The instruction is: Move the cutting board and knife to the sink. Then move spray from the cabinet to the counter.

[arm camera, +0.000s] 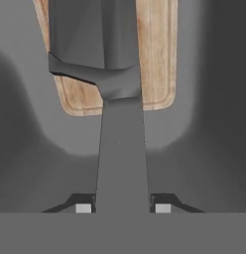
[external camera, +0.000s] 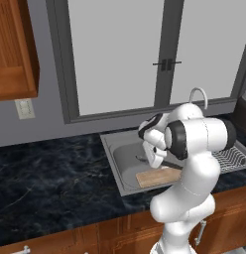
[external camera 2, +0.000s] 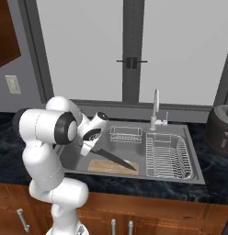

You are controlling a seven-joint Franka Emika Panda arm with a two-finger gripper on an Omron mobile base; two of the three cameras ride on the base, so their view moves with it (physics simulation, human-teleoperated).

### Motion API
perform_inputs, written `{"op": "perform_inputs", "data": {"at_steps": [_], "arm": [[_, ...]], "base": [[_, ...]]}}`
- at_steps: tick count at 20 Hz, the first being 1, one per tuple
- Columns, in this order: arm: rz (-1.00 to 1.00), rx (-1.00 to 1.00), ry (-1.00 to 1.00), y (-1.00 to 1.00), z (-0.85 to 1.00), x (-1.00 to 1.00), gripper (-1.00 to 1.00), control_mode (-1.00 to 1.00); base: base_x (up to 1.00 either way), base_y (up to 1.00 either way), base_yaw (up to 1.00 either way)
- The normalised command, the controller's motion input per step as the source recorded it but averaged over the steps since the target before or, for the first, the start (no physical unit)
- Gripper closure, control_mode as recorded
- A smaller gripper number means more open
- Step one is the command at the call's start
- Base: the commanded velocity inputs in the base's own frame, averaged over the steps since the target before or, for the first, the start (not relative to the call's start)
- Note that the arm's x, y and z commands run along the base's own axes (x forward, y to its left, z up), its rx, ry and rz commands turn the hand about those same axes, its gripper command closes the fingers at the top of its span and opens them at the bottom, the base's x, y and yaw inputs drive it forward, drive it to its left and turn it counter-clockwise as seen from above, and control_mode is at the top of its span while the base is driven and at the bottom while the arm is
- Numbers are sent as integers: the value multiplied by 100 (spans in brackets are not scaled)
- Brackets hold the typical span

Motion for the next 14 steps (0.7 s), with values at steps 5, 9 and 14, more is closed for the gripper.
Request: {"op": "perform_inputs", "data": {"at_steps": [5,9,14], "arm": [[10,0,0,-4,-9,18,100,-100],[8,0,0,-1,-15,18,100,-100],[1,3,0,0,-19,24,100,-100]], "base": [[0,0,0],[0,0,0],[0,0,0]]}}
